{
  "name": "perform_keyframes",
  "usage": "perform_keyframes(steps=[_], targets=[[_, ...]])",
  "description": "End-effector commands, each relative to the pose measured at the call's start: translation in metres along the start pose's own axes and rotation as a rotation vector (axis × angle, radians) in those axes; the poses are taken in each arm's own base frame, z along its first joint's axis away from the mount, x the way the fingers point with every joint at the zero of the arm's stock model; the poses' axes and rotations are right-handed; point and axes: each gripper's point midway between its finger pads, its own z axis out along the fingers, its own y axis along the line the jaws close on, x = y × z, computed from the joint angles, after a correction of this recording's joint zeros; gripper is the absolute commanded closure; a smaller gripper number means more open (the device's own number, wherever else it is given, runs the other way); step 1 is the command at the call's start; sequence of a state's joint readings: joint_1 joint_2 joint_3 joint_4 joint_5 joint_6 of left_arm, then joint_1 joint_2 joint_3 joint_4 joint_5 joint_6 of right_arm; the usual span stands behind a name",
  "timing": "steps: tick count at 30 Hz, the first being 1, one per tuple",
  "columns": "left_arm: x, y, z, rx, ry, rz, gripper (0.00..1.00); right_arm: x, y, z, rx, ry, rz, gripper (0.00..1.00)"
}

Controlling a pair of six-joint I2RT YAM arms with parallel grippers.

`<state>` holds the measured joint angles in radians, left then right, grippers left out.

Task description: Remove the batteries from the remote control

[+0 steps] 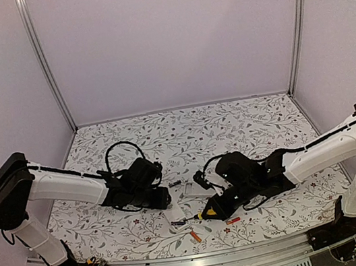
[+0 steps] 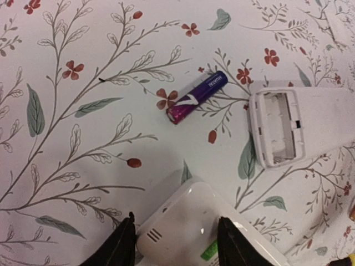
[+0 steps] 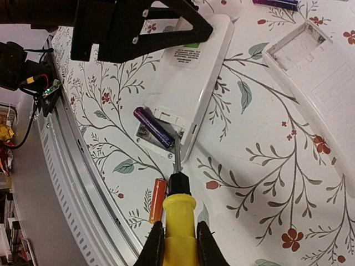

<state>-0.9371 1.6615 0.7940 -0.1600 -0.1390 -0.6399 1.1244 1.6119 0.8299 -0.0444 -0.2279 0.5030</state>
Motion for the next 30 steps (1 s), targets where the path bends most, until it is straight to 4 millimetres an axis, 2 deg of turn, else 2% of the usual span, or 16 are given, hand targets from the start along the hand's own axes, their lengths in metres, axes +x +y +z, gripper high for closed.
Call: perform_keyframes(steps=[1,6,14,19,30], targets=[[0.050,0.023,0.006,-0.091,0.163,0.051,0.51,0.016,0.002,0.008,-0.062,0.067,-0.010,1.00],[0.050,0.022,0.008,-0.091,0.166,0.054,0.51,0.015,0.011,0.017,-0.170,0.085,-0.001,1.00],[0.051,0.024,0.007,-0.100,0.171,0.053,0.51,0.004,0.017,0.017,-0.266,0.063,0.023,1.00],[0.051,0.024,0.008,-0.099,0.173,0.054,0.51,-0.001,0.029,0.016,-0.334,0.054,0.006,1.00],[0.049,0.022,0.008,-0.100,0.170,0.059,0.51,-0.005,0.031,0.016,-0.340,0.038,-0.004,1.00]])
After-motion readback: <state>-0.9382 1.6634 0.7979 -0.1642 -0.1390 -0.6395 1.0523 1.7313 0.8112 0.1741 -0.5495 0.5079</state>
